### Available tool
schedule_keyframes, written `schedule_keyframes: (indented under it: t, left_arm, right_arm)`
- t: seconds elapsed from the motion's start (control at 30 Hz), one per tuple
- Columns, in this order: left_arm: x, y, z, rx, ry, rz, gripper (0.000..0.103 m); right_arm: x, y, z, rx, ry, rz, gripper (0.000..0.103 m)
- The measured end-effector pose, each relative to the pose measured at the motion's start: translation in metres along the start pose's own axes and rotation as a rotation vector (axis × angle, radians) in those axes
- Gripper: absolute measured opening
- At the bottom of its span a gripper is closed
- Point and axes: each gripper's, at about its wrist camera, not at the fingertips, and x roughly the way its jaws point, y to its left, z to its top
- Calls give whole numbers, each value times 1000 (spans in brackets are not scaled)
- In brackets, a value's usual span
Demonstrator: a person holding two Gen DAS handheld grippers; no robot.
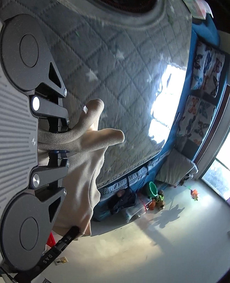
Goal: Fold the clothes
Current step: 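Lift the held sweatshirt edge with both grippers and carry it across the table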
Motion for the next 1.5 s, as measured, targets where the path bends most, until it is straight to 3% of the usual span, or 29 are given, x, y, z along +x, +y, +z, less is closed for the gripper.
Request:
schedule_keyframes:
  t: [0.7, 1.5]
  left_arm:
    - [44, -41, 12, 92, 39, 59, 17]
    - [67, -19, 8, 62, 103, 104, 17]
  right_arm:
    - [25, -29, 4, 12, 16, -71, 10]
    - [80, -42, -11, 5, 141, -114, 10]
